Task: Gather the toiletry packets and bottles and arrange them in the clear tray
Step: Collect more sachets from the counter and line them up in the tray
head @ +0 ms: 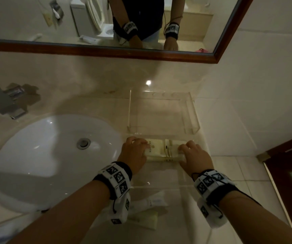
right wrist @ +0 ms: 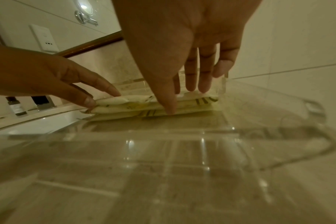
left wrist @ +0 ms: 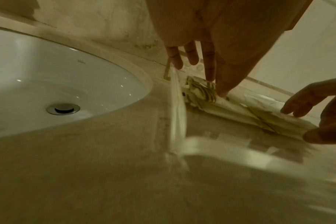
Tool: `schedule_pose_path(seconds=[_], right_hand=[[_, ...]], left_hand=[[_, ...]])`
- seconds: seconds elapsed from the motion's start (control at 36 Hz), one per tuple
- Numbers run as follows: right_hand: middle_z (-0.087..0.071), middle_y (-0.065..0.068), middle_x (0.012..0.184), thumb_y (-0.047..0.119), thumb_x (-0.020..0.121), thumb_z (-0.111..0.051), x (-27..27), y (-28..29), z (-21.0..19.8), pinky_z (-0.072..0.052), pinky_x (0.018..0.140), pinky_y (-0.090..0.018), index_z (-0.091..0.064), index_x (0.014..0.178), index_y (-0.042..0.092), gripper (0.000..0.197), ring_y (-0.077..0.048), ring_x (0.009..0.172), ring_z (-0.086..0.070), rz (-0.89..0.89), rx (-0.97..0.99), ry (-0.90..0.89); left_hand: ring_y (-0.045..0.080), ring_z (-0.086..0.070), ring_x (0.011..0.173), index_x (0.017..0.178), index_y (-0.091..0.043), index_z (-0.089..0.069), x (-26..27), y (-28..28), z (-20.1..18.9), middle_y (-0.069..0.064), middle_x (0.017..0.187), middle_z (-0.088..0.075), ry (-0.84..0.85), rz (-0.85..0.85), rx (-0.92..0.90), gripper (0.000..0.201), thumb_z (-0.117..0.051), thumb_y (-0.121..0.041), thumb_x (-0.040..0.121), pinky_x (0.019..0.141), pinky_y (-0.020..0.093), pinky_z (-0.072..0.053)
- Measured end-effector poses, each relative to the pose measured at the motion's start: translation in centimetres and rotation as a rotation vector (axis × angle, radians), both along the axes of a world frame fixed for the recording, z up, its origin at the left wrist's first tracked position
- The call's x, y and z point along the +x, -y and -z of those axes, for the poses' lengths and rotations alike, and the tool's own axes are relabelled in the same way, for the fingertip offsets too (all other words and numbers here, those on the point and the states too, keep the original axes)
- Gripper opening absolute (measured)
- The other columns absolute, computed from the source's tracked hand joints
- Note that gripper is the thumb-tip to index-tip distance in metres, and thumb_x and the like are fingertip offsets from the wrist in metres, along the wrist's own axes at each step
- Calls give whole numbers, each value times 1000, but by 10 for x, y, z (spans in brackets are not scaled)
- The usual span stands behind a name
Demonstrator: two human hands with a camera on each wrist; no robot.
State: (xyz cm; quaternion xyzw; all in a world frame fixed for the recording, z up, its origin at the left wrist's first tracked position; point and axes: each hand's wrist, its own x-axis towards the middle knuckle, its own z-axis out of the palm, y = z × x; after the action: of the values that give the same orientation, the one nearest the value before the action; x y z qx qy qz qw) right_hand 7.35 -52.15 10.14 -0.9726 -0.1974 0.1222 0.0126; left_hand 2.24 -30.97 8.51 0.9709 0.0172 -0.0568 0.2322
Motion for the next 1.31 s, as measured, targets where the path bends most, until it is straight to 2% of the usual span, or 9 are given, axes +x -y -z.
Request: schedule_pose_path(seconds=[0.11, 0.25, 0.42, 0.58, 0.72, 0.89, 1.03, 1.31], right_hand=[[-46, -3, 120, 34, 79, -62, -6, -2, -5, -50, 79, -35, -48, 120, 23, 45, -24, 106, -49, 23, 36, 1], [-46, -2, 123, 31, 82, -60, -17, -11, -16, -48, 82, -34, -49, 122, 23, 42, -22, 110, -49, 24, 123, 3], [-47, -2, 124, 28, 83, -59, -29, -25, -30, -48, 80, -34, -51, 120, 21, 38, -23, 111, -49, -11, 161, 14], [-49, 0, 121, 28, 83, -61, -37, -43, -43, -46, 79, -28, -52, 119, 23, 38, -19, 106, -52, -50, 210, 27], [-49, 1, 122, 29, 84, -60, -43, -61, -51, -48, 78, -29, -52, 119, 23, 36, -18, 104, -53, -103, 233, 19], [-51, 3, 121, 31, 85, -57, -51, -96, -65, -51, 79, -35, -52, 117, 26, 32, -21, 95, -59, -182, 237, 15], [-50, 4, 123, 30, 87, -55, -58, -127, -75, -48, 80, -32, -52, 118, 26, 32, -21, 98, -59, -231, 239, -9], [-50, 4, 123, 31, 90, -51, -79, -213, -82, -50, 82, -31, -50, 119, 27, 30, -20, 96, -60, -358, 243, -58]], left_hand=[[21, -22, 135, 135, -26, -46, -2, -5, -9, -8, 143, -40, -6, -11, -12, 51, -58, -22, 86, 110, 34, -23], [22, -21, 134, 133, -26, -48, -11, -13, -24, -6, 143, -40, 17, -24, -22, 47, -57, -27, 87, 110, 35, -23], [23, -23, 132, 128, -24, -52, -25, -24, -45, -3, 139, -43, 67, -61, -61, 44, -60, -22, 85, 108, 36, -23], [23, -23, 131, 128, -25, -52, -41, -41, -58, -4, 137, -44, 92, -117, -49, 43, -58, -24, 86, 107, 35, -23], [22, -24, 131, 129, -27, -51, -59, -60, -67, -3, 138, -42, 86, -178, -33, 42, -57, -30, 88, 111, 36, -24], [21, -23, 133, 130, -28, -50, -85, -90, -77, -3, 140, -41, 104, -299, -21, 42, -57, -30, 89, 110, 35, -23], [23, -26, 131, 127, -29, -52, -103, -115, -80, -2, 137, -45, 110, -359, -38, 42, -59, -30, 86, 110, 39, -27], [25, -22, 134, 126, -28, -51, -142, -179, -80, 0, 141, -37, 81, -495, -36, 40, -58, -28, 87, 110, 38, -24]])
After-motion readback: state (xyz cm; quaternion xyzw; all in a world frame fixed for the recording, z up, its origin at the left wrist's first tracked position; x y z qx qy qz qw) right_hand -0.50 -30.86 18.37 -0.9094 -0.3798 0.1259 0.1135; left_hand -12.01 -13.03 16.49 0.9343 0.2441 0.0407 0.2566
